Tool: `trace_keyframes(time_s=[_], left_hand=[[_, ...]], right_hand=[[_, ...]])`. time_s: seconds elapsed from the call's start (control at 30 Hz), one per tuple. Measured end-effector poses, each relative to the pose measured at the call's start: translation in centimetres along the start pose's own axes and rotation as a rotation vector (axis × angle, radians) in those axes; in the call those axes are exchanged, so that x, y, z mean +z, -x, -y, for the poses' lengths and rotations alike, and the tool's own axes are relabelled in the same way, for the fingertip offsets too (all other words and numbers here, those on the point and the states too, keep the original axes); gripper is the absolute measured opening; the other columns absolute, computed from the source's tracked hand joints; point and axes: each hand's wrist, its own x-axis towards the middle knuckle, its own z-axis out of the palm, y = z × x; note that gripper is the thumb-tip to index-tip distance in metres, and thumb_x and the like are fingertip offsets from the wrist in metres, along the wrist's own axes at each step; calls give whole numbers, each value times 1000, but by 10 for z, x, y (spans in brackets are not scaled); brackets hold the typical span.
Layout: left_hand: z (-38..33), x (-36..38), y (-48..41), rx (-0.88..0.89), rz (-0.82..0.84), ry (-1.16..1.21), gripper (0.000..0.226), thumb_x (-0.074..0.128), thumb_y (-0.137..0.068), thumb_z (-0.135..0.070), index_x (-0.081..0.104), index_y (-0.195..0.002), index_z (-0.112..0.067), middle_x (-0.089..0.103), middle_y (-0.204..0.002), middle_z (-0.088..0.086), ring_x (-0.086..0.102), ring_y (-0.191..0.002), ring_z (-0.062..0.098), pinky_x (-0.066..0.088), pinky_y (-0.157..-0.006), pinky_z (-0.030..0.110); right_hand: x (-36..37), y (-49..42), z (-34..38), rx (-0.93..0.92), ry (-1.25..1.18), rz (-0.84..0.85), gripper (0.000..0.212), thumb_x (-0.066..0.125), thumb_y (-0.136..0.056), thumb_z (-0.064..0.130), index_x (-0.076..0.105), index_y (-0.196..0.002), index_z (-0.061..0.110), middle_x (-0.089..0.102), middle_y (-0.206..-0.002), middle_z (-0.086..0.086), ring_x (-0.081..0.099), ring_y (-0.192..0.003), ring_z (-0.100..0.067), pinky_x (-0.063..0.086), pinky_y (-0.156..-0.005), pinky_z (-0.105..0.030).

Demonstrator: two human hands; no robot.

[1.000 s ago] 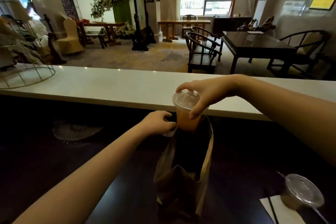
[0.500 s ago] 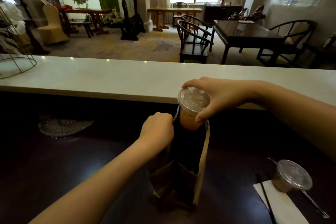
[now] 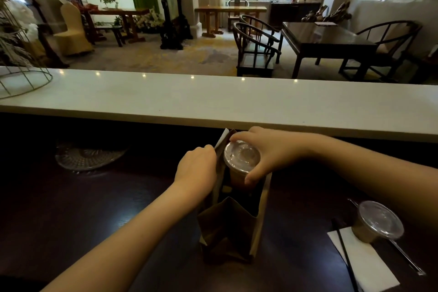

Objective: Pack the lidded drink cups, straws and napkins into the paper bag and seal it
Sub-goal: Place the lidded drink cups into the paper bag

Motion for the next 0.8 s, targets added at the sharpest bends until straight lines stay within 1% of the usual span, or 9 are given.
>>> trace_keyframes(time_s=[0.1, 0.3, 0.4, 0.47, 0.5, 0.57, 0.67, 0.73, 0.8], left_hand=[[5, -2, -2, -48, -13, 44, 10, 48, -92, -13, 55, -97, -8, 60, -88, 8, 47, -69, 18, 36, -60, 27], [10, -3, 5, -40, -20, 27, 9, 47, -93, -15, 53, -91, -9, 49, -78, 3, 46, -69, 19, 34, -61, 28], [17, -3, 9, -62, -25, 4, 9, 46, -93, -15, 52, -93, -8, 50, -79, 5, 42, -68, 17, 33, -60, 28], [23, -4, 11, -85, -30, -18, 10, 45, -93, -15, 52, -95, -7, 46, -79, 5, 42, -69, 19, 34, -59, 29], [26, -4, 12, -98, -29, -25, 11, 45, -94, -15, 52, -96, -7, 45, -79, 5, 43, -69, 20, 34, -59, 29], [32, -5, 14, -115, -26, -31, 11, 44, -94, -14, 51, -98, -6, 51, -81, 9, 50, -71, 25, 36, -59, 31], [35, -4, 17, -122, -22, -24, 12, 44, -93, -13, 52, -100, -7, 60, -91, 13, 59, -83, 32, 36, -60, 32], [30, -1, 20, -115, -25, 4, 12, 43, -93, -14, 53, -99, -8, 56, -83, 11, 56, -78, 31, 34, -60, 32], [24, 1, 22, -91, -35, 19, 13, 43, -93, -17, 53, -98, -9, 46, -73, 3, 50, -71, 26, 33, -59, 32]], right_hand=[[17, -2, -3, 26, 5, 37, 100, 79, -66, 44, 19, -145, 32, 34, -135, 0, 42, -121, -20, 45, -100, -31], [43, -5, -9, 40, 15, 52, 100, 80, -66, 41, 17, -144, 34, 31, -140, -2, 38, -127, -23, 47, -99, -33], [53, -3, -12, 38, 9, 46, 100, 79, -66, 40, 17, -144, 32, 31, -138, -2, 39, -126, -22, 49, -97, -34], [57, 1, -16, 36, 24, 48, 100, 79, -66, 41, 17, -144, 32, 31, -138, -2, 39, -125, -22, 49, -96, -33], [59, 3, -18, 41, 35, 51, 100, 79, -67, 41, 16, -144, 31, 31, -138, -2, 39, -125, -22, 48, -97, -33], [62, 8, -25, 61, 57, 53, 100, 78, -67, 41, 16, -145, 30, 31, -137, -2, 39, -125, -22, 47, -97, -31], [66, 13, -35, 87, 100, 53, 98, 76, -69, 40, 15, -145, 29, 32, -136, -3, 40, -125, -24, 45, -97, -30], [70, 13, -38, 90, 146, 62, 99, 76, -69, 41, 15, -145, 28, 32, -136, -4, 40, -124, -24, 44, -96, -30], [74, 11, -36, 80, 177, 75, 100, 76, -67, 42, 15, -145, 27, 32, -137, -5, 40, -123, -25, 45, -96, -31]])
